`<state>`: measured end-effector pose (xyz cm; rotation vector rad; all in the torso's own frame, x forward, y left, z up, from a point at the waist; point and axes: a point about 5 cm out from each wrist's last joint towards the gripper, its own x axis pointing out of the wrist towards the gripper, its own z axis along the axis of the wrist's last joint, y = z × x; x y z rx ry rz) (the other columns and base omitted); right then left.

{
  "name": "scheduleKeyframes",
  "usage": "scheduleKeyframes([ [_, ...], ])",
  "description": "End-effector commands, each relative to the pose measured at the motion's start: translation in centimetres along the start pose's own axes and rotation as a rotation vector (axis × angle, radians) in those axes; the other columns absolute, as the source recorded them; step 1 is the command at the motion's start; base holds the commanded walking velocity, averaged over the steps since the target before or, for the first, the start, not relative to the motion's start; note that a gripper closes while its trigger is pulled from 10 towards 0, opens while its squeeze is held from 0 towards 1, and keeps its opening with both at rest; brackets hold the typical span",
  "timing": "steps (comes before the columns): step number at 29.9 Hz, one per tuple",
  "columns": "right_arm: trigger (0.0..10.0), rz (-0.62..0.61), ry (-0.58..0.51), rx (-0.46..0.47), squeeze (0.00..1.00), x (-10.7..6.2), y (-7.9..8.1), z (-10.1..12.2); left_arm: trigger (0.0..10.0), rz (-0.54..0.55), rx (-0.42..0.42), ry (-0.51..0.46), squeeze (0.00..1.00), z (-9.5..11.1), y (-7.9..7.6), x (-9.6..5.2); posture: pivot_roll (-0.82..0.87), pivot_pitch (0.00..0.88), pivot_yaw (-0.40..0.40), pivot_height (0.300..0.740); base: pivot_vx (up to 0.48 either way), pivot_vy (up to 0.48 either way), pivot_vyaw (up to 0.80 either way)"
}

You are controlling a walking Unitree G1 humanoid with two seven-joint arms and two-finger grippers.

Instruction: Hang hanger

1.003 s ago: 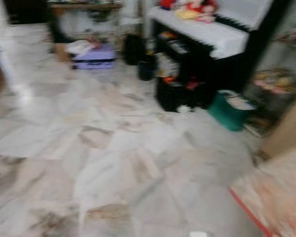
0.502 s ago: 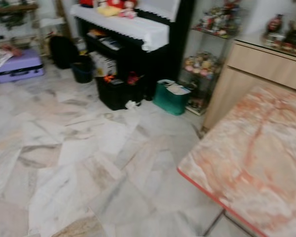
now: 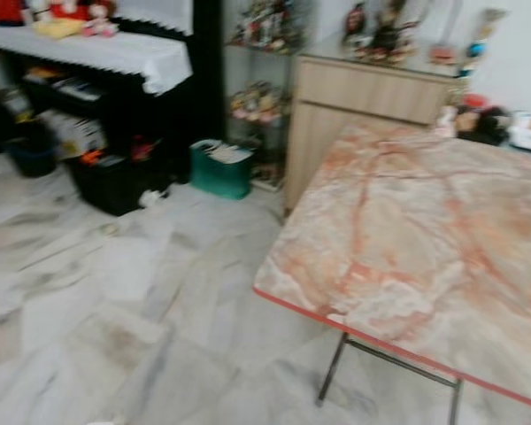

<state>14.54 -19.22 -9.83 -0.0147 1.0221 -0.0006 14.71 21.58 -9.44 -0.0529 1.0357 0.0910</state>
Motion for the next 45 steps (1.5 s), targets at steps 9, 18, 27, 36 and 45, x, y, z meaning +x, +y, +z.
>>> scheduleKeyframes([
  [9,10.0,0.041,-0.197,0.273,0.0,0.89,-0.21,10.68,10.0,0.012,0.071,-0.098,0.0,1.89,0.62,-0.02,0.14,0.034,-0.01,0.74,0.0,0.0,-0.8],
  [18,10.0,0.044,-0.199,0.279,0.0,0.91,-0.03,10.88,10.0,0.017,0.061,-0.107,0.0,2.06,0.82,-0.04,0.14,0.051,-0.007,0.74,0.0,0.0,-0.8],
  [27,10.0,0.024,-0.217,0.303,0.0,0.89,-0.04,11.04,10.0,0.017,0.094,-0.109,0.0,2.07,0.79,-0.06,0.14,0.053,-0.007,0.74,0.0,0.0,-0.17],
  [36,10.0,0.019,-0.221,0.313,0.0,0.88,-0.08,11.11,10.0,0.02,0.106,-0.115,0.0,2.16,0.64,-0.03,0.14,0.056,-0.008,0.74,0.0,-0.427,0.0],
  [45,10.0,0.023,-0.224,0.312,0.0,0.87,-0.08,11.16,10.0,0.017,0.105,-0.117,0.0,2.17,0.6,-0.03,0.13,0.059,-0.008,0.74,0.0,-0.48,0.0],
])
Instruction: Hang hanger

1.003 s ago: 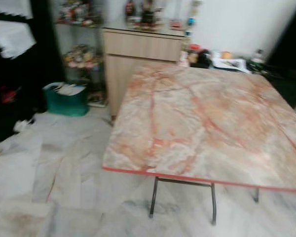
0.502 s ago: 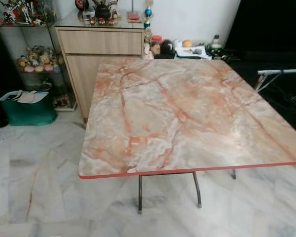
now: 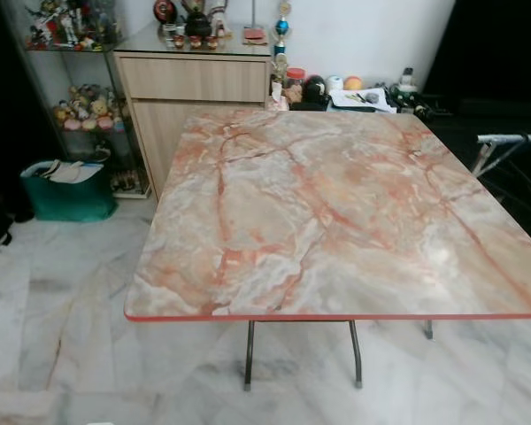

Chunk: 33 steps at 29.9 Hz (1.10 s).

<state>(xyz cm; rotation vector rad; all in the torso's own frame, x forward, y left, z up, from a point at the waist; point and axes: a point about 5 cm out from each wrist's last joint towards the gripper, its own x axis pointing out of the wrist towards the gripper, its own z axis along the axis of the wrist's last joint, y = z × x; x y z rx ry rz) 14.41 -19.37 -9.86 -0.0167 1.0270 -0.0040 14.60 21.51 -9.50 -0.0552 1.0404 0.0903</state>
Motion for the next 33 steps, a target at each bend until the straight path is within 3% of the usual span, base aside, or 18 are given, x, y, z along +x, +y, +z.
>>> scheduleKeyframes([
  [1,10.0,0.027,-0.231,0.314,0.0,0.86,0.08,11.33,10.0,0.017,0.107,-0.122,0.0,2.32,0.65,-0.03,0.13,0.06,-0.008,0.74,0.0,-0.48,0.0],
  [33,10.0,0.029,-0.262,0.319,0.0,0.8,0.11,11.38,10.0,-0.011,0.111,-0.124,0.0,2.11,0.21,-0.02,0.11,0.039,0.001,0.74,0.0,-0.48,0.0],
])
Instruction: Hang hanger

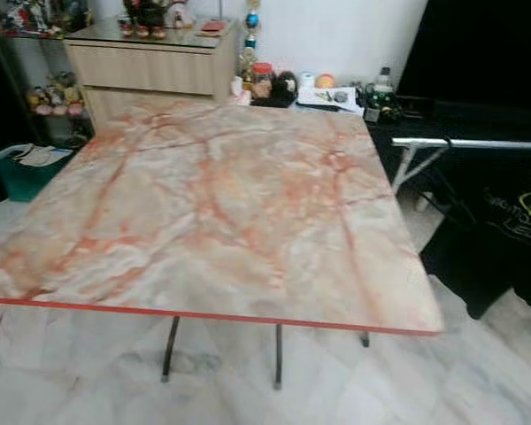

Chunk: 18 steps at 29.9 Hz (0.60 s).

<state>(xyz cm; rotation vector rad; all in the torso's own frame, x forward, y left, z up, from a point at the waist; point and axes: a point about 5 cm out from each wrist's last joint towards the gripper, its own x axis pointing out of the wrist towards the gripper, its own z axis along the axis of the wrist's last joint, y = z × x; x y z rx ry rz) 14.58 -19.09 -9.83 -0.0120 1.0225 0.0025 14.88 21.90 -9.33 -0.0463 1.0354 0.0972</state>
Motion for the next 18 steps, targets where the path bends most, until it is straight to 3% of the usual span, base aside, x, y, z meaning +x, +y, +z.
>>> scheduleKeyframes([
  [1,10.0,0.021,-0.259,0.318,0.0,0.78,-0.16,11.22,10.0,-0.02,0.106,-0.119,0.0,1.75,-0.15,-0.02,0.11,0.039,0.001,0.74,0.0,-0.48,0.0],
  [18,10.0,0.021,-0.271,0.297,0.0,0.74,-0.22,11.4,10.0,-0.019,0.103,-0.128,0.0,2.21,0.02,0.01,0.1,0.044,-0.005,0.74,0.0,-0.48,0.0],
])
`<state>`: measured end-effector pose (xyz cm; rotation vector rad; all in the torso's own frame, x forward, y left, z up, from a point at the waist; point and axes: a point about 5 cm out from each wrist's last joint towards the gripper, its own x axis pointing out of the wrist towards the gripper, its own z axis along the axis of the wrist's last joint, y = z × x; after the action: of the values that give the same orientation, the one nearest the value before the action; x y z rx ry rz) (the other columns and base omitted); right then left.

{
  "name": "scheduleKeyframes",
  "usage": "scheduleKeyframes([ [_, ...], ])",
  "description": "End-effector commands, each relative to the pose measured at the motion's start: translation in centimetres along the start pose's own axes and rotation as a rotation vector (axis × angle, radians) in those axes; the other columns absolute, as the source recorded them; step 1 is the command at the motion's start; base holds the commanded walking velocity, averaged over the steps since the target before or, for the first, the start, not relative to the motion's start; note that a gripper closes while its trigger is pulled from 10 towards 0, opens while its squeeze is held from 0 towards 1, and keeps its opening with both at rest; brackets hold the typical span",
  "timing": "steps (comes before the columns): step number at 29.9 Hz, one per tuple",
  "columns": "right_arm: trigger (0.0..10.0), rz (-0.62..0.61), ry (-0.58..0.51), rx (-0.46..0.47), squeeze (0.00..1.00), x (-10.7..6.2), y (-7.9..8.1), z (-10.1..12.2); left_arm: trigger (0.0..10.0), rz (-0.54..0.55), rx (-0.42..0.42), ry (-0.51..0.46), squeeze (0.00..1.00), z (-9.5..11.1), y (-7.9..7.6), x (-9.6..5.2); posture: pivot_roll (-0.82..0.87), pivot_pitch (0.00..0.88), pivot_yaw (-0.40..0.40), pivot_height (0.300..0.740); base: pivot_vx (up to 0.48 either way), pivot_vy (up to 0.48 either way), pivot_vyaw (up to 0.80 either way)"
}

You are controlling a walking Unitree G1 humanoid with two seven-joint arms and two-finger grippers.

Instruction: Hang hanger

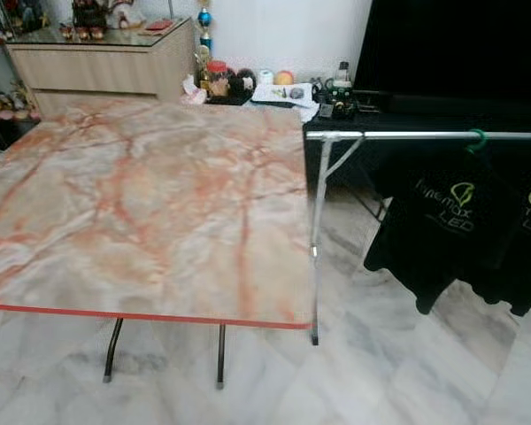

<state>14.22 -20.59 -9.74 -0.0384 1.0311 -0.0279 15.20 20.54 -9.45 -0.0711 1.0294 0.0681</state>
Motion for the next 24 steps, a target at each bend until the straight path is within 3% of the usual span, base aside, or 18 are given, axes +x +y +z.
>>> scheduleKeyframes([
  [1,10.0,0.059,-0.276,0.31,0.0,0.84,1.22,11.71,10.0,0.017,0.111,-0.122,0.0,2.13,1.38,-0.22,0.1,0.044,-0.006,0.74,0.0,-0.48,0.0],
  [24,10.0,0.065,-0.282,0.302,0.0,0.82,1.23,12.12,10.0,0.005,0.11,-0.118,0.0,1.99,1.04,-0.17,0.1,0.059,-0.004,0.74,0.0,-0.48,0.0],
])
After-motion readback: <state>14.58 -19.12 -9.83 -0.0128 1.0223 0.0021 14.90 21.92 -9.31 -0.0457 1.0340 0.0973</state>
